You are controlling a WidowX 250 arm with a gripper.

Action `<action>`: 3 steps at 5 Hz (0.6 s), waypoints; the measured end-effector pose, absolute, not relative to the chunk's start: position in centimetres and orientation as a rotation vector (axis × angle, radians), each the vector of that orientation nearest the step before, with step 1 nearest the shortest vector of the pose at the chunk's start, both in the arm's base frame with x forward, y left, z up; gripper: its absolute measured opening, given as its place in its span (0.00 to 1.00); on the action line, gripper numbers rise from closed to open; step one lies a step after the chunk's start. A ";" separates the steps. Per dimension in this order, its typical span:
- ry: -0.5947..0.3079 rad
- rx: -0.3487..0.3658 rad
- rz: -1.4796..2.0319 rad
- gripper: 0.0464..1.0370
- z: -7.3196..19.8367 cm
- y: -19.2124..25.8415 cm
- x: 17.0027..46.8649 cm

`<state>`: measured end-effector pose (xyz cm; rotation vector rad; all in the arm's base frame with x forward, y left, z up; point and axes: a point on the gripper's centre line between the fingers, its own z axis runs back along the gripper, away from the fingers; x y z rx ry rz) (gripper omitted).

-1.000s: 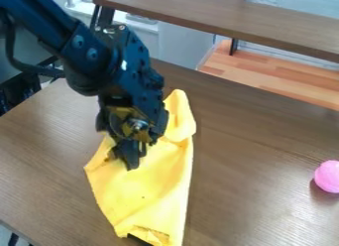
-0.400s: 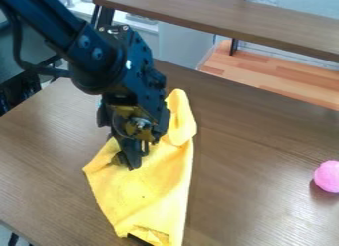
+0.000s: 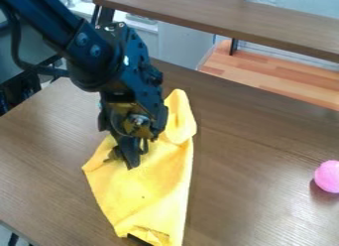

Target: Unfold the yellow cloth

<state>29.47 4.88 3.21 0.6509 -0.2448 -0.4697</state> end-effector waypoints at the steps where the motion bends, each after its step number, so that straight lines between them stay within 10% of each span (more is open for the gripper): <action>1: -0.239 0.619 -0.475 0.30 2.9 5.1 29.4; 3: -0.235 0.538 -0.484 0.01 4.1 4.9 29.3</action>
